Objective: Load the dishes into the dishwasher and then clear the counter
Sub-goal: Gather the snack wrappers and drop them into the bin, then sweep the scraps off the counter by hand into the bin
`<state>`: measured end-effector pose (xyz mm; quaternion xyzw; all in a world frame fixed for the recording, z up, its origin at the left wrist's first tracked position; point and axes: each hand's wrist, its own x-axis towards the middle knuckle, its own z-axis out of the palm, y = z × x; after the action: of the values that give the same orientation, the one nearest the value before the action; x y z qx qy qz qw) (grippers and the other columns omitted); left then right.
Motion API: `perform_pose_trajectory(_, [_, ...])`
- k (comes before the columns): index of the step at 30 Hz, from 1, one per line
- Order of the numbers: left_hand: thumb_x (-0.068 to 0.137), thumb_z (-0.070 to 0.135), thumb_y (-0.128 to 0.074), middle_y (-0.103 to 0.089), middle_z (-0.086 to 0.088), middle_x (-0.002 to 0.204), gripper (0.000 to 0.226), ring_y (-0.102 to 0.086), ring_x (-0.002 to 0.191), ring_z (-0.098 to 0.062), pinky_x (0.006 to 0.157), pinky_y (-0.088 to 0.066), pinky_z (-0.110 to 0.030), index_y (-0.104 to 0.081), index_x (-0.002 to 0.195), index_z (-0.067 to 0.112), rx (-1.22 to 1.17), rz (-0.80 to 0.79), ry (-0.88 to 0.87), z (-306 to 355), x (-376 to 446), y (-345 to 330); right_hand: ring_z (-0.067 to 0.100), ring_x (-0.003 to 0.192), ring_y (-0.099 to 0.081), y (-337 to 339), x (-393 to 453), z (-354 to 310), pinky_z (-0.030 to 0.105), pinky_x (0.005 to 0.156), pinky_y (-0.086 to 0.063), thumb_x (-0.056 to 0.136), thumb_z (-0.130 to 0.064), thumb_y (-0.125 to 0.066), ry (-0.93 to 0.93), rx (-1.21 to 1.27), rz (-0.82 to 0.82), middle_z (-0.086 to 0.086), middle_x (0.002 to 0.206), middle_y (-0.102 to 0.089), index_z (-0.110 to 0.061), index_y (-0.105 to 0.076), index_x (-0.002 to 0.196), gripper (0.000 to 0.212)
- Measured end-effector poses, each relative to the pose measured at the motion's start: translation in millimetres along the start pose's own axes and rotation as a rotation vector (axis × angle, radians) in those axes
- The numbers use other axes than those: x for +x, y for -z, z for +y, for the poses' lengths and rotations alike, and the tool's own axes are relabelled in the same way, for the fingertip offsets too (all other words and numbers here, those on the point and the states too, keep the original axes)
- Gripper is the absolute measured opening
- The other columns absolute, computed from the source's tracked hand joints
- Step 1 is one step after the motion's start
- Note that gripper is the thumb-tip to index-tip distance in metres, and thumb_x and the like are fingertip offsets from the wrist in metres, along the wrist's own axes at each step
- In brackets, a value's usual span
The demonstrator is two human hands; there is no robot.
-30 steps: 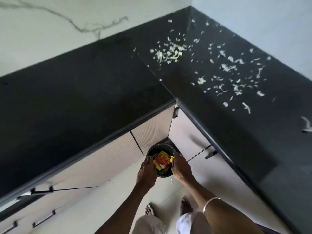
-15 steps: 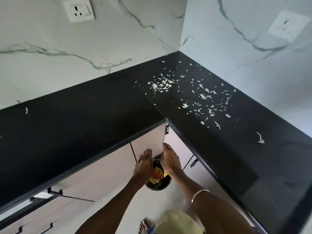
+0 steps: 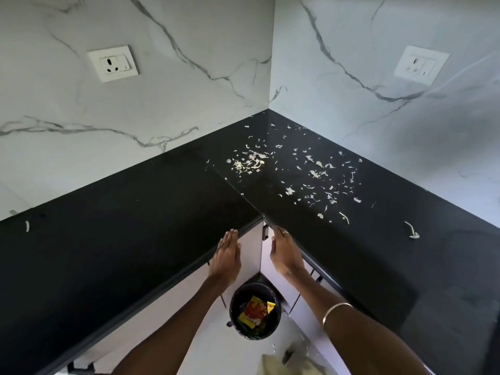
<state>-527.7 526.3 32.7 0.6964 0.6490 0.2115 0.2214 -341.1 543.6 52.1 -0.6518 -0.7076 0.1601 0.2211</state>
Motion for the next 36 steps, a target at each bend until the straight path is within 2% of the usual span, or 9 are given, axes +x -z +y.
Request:
perform_pose_trajectory(3, [0.107, 0.033, -0.021, -0.017, -0.002, 0.162, 0.051, -0.009, 0.15, -0.013, 0.118, -0.006, -0.024, -0.017, 0.155, 0.016, -0.034, 0.058, 0.028, -2.1, 27.9, 3.9, 0.017, 0.12, -0.056, -0.9, 26.1, 5.8, 0.027, 0.095, -0.053, 0.097, -0.014, -0.053, 0.0, 0.018, -0.011, 0.006, 0.136, -0.054, -0.013, -0.043, 0.142, 0.047])
perform_pose_trajectory(7, [0.107, 0.035, -0.023, -0.017, -0.001, 0.162, 0.052, -0.008, 0.15, -0.013, 0.121, -0.01, -0.029, -0.017, 0.155, 0.017, -0.085, 0.099, 0.09, -5.4, 69.3, 1.1, 0.021, 0.133, -0.047, -1.0, 70.1, 16.1, 0.033, 0.103, -0.049, 0.1, -0.018, -0.048, -0.025, 0.044, -0.022, 0.009, 0.146, -0.045, -0.011, -0.037, 0.148, 0.049])
perform_pose_trajectory(19, [0.106, 0.033, -0.024, -0.006, -0.008, 0.164, 0.058, 0.001, 0.151, -0.019, 0.123, -0.001, -0.032, -0.005, 0.156, 0.008, -0.052, 0.172, 0.298, -5.7, 208.0, -25.0, 0.019, 0.135, -0.042, -8.8, 217.2, 52.1, 0.031, 0.107, -0.045, 0.103, -0.023, -0.04, 0.064, 0.064, -0.089, 0.006, 0.146, -0.043, -0.012, -0.036, 0.148, 0.046])
perform_pose_trajectory(24, [0.106, 0.037, -0.021, -0.005, -0.008, 0.164, 0.06, 0.002, 0.151, -0.017, 0.124, -0.001, -0.033, -0.005, 0.156, 0.008, -0.098, 0.211, 0.375, -15.1, 242.7, -26.6, 0.016, 0.139, -0.036, -20.9, 249.9, 56.4, 0.026, 0.112, -0.035, 0.103, -0.029, -0.041, 0.128, 0.039, -0.131, 0.005, 0.148, -0.041, -0.014, -0.035, 0.149, 0.049])
perform_pose_trajectory(29, [0.104, 0.046, -0.02, -0.005, -0.007, 0.164, 0.066, 0.003, 0.151, -0.016, 0.124, -0.001, -0.034, -0.005, 0.156, 0.008, -0.116, 0.224, 0.432, -40.9, 280.9, -10.9, 0.016, 0.143, -0.031, -36.9, 273.6, 54.3, 0.026, 0.113, -0.032, 0.102, -0.035, -0.042, 0.115, 0.001, -0.124, 0.007, 0.151, -0.038, -0.015, -0.031, 0.15, 0.054])
perform_pose_trajectory(33, [0.104, 0.045, -0.021, -0.007, -0.009, 0.164, 0.066, 0.001, 0.151, -0.019, 0.123, 0.0, -0.034, -0.008, 0.155, 0.005, -0.097, 0.225, 0.425, -61.6, 310.6, 4.9, 0.018, 0.148, -0.019, -48.6, 280.1, 46.3, 0.027, 0.119, -0.02, 0.098, -0.051, -0.04, 0.219, -0.056, -0.132, 0.01, 0.156, -0.029, -0.015, -0.022, 0.154, 0.069])
perform_pose_trajectory(36, [0.105, 0.041, -0.023, -0.01, -0.012, 0.163, 0.064, -0.001, 0.151, -0.022, 0.124, -0.002, -0.036, -0.011, 0.155, 0.003, -0.089, 0.24, 0.432, -80.5, 336.7, 19.6, 0.018, 0.151, -0.007, -60.1, 279.1, 36.5, 0.034, 0.123, -0.012, 0.093, -0.069, -0.034, 0.331, -0.11, -0.182, 0.008, 0.162, -0.016, -0.015, -0.009, 0.157, 0.087])
